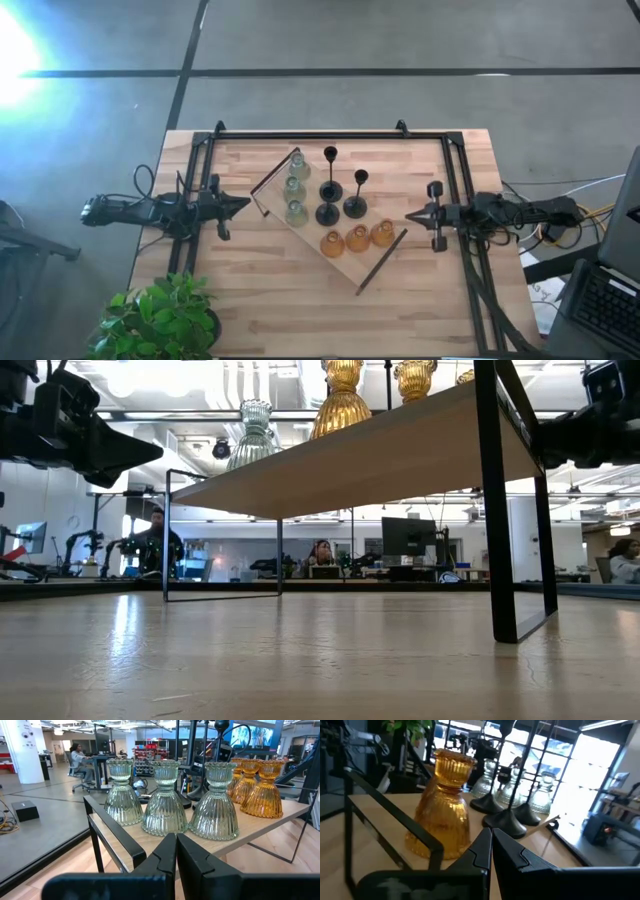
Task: Pick & Place candle stick holders
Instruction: Return to Home Position
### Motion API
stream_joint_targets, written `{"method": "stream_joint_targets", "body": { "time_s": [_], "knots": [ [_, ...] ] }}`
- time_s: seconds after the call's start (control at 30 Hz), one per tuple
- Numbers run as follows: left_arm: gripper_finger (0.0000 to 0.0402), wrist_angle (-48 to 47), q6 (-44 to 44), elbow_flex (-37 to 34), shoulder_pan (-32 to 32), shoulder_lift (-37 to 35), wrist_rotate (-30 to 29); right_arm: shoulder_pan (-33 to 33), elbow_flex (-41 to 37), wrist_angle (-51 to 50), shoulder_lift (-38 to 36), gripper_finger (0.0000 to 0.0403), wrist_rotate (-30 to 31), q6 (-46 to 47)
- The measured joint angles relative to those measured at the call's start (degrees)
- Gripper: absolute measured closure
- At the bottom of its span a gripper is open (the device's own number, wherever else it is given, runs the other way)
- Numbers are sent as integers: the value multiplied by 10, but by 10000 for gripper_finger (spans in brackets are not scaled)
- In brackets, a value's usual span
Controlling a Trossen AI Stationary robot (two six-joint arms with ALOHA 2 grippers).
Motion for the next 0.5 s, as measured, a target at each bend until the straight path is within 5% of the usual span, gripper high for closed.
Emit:
{"method": "stream_joint_targets", "body": {
  "time_s": [0.5],
  "knots": [
    [383,0,0,0,0,0,0,-2,0,-23,57,394,16,19]
  ]
}}
